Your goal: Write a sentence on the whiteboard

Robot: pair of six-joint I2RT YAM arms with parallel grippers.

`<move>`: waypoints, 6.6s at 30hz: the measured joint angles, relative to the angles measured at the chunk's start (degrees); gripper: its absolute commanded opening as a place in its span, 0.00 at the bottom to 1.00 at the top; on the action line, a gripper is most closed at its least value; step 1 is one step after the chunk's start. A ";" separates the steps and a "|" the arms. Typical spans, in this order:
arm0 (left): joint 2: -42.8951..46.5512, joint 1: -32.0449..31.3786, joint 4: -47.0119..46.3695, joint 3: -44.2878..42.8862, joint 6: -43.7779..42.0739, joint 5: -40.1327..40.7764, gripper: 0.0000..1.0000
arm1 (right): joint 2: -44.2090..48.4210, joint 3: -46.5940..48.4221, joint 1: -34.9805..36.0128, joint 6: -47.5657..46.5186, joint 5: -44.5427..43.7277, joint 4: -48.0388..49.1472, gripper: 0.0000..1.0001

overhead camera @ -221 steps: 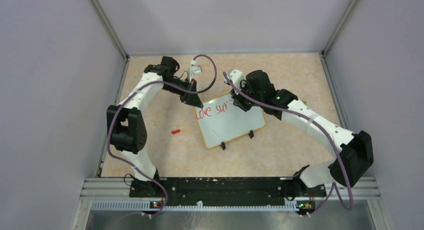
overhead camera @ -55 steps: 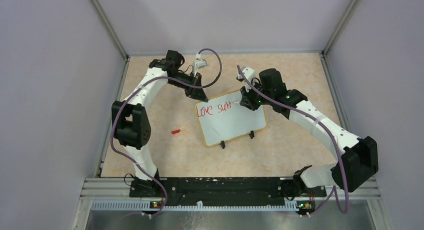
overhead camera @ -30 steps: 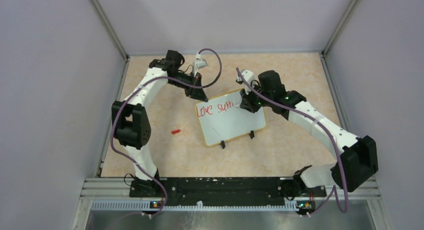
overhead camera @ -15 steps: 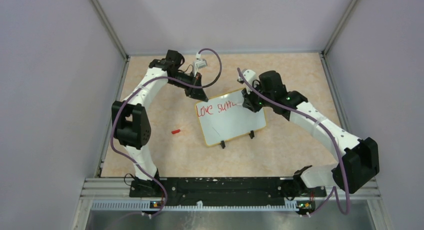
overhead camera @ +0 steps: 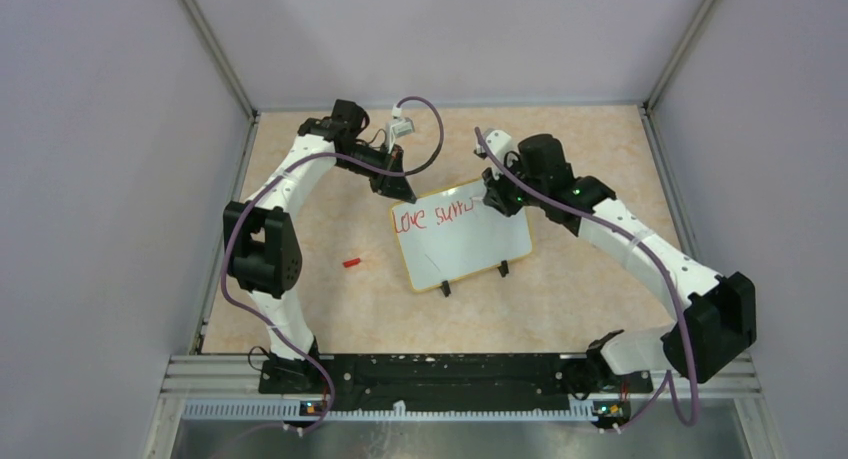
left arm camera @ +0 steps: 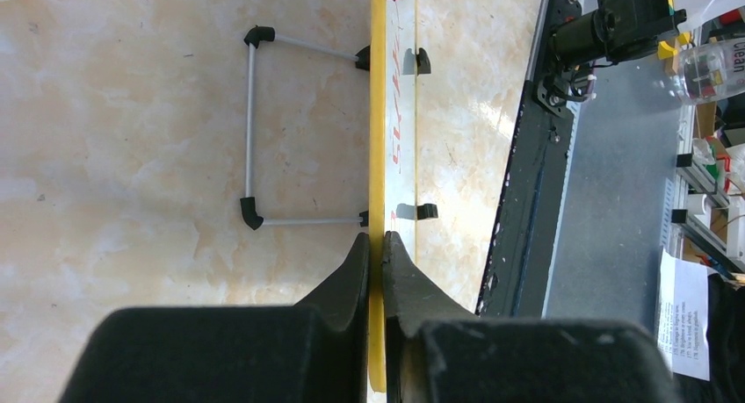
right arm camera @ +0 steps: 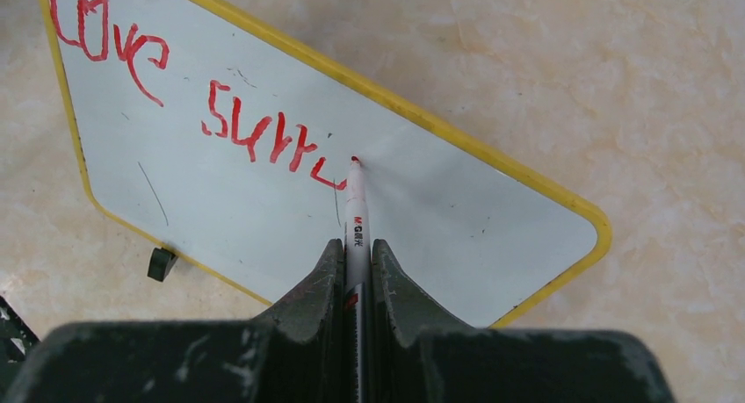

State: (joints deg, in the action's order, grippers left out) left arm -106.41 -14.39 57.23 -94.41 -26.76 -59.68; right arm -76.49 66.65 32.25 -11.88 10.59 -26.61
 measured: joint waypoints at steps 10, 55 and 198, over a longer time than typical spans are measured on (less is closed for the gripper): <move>0.00 0.00 -0.09 0.00 -0.09 0.22 0.00 | -0.98 0.22 1.40 0.04 0.90 -0.02 0.00; 0.02 0.00 -0.07 0.02 -0.17 0.11 0.00 | -0.07 0.22 -0.87 -0.09 -0.02 -1.90 0.00; 0.13 0.00 -0.74 0.35 -0.15 0.37 0.00 | 1.44 -0.87 -2.38 -2.05 -4.70 -2.84 0.00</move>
State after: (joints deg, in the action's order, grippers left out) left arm -106.28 -14.39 56.49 -94.06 -26.92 -59.31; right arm -75.05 65.78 29.87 -13.93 5.89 -29.45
